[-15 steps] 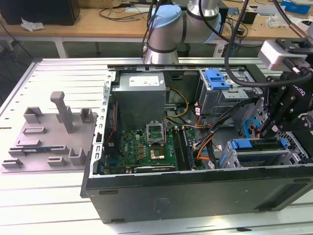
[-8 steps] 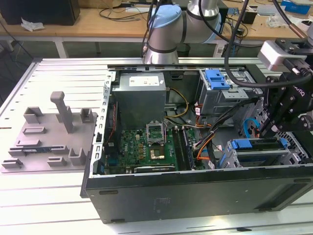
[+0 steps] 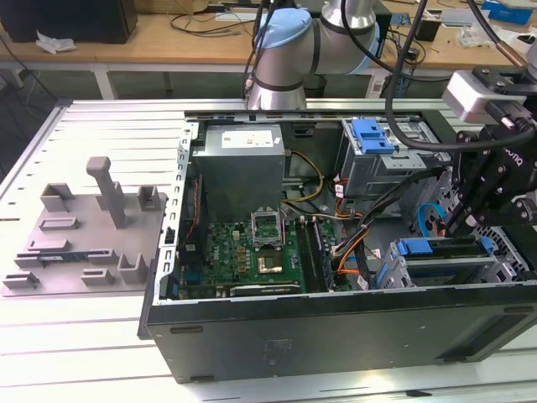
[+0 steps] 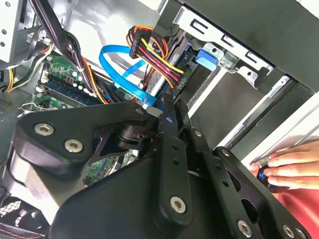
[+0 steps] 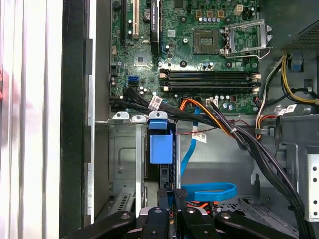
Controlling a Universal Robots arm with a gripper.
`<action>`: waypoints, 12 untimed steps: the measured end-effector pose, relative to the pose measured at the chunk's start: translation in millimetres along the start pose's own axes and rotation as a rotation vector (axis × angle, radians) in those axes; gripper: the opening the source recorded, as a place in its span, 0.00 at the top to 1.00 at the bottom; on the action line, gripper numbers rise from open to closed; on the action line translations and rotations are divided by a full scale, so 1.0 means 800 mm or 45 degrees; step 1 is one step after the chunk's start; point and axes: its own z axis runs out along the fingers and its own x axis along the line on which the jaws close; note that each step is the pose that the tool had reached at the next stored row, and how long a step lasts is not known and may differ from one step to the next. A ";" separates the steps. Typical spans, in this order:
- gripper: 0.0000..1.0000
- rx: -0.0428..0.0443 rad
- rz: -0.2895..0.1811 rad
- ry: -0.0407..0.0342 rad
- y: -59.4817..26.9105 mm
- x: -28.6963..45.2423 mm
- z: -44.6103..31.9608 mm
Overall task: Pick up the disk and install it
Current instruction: 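Insert the second disk wire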
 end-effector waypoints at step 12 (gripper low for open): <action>0.84 0.000 0.000 0.0000 -0.001 0.0000 0.0011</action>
